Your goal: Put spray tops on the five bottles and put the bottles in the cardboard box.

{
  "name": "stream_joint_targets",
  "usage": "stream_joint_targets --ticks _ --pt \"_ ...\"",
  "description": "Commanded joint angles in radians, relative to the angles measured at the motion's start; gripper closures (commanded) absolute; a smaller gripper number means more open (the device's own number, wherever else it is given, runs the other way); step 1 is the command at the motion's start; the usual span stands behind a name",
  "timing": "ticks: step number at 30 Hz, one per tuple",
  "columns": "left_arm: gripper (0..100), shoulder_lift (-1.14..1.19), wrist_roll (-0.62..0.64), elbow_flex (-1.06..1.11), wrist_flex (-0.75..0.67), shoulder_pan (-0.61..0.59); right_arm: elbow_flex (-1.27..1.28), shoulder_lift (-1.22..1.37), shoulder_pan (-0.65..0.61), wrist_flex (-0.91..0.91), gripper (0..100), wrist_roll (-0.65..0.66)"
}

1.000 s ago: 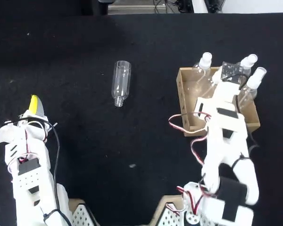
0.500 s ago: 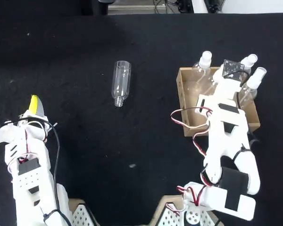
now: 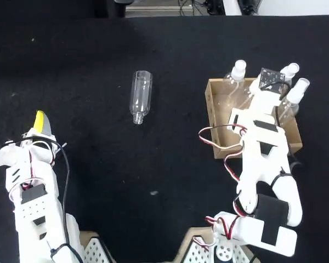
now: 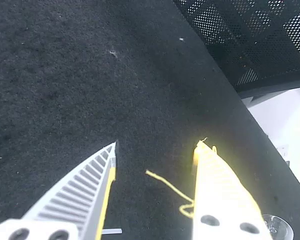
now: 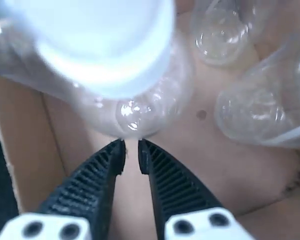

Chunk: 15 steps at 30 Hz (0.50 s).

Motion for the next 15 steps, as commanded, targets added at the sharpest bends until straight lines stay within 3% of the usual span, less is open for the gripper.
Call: stream_joint_targets --ticks 1,15 --pt "77 -0.015 0.008 -0.056 -0.018 -0.007 -0.054 -0.005 0.023 -0.029 98.8 -0.009" --pt "77 -0.015 0.008 -0.056 -0.018 -0.007 -0.05 -0.031 0.021 0.014 98.8 -0.011"
